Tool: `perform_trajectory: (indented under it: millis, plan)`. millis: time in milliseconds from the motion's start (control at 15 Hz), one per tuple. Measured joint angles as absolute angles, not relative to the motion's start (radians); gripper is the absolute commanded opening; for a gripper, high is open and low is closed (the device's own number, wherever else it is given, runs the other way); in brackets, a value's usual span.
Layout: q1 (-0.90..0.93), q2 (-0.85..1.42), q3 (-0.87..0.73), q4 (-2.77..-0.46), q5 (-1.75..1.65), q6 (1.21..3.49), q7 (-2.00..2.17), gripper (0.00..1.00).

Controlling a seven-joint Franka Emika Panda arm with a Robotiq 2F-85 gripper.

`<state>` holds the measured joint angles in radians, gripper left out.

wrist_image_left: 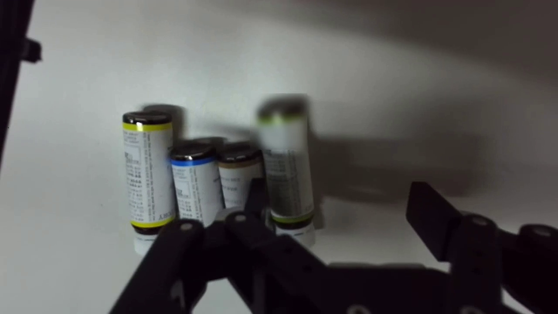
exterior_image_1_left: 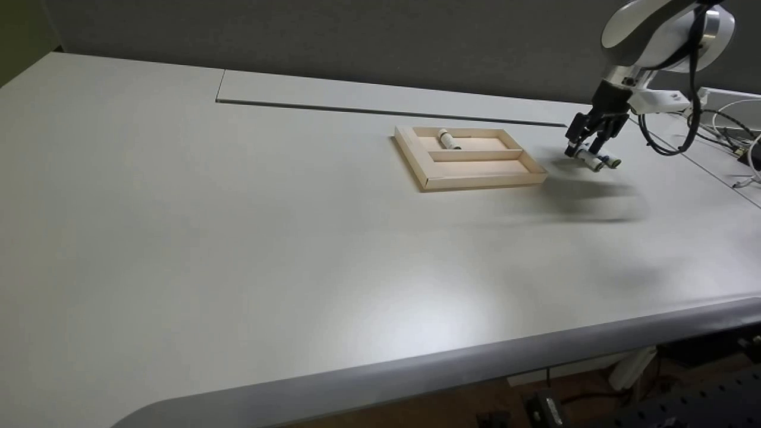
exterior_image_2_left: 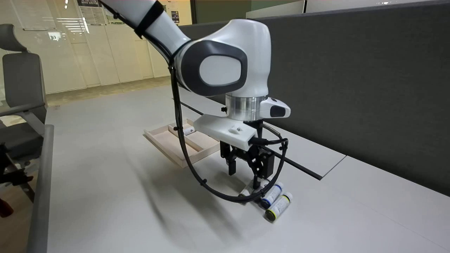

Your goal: Pick up a vial and put it in the top compartment of the beige tray

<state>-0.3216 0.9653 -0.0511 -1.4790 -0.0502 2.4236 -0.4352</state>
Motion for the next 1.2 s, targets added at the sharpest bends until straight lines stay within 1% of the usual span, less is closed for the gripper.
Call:
perform_trajectory:
  millis: [67,200,467,600,1200]
  plan:
    - [-0.322,0.965,-0.050,-1.479,-0.050,2.424,-0.435,0.45]
    - [-0.322,0.966,-0.048,-1.479,-0.050,2.424,-0.435,0.33]
    - [-0.323,0.967,-0.046,-1.479,-0.049,2.424,-0.435,0.05]
    - [-0.324,0.968,-0.046,-1.477,-0.044,2.421,-0.435,0.07]
    - [-0.317,0.917,-0.031,-1.418,-0.014,2.335,-0.428,0.07]
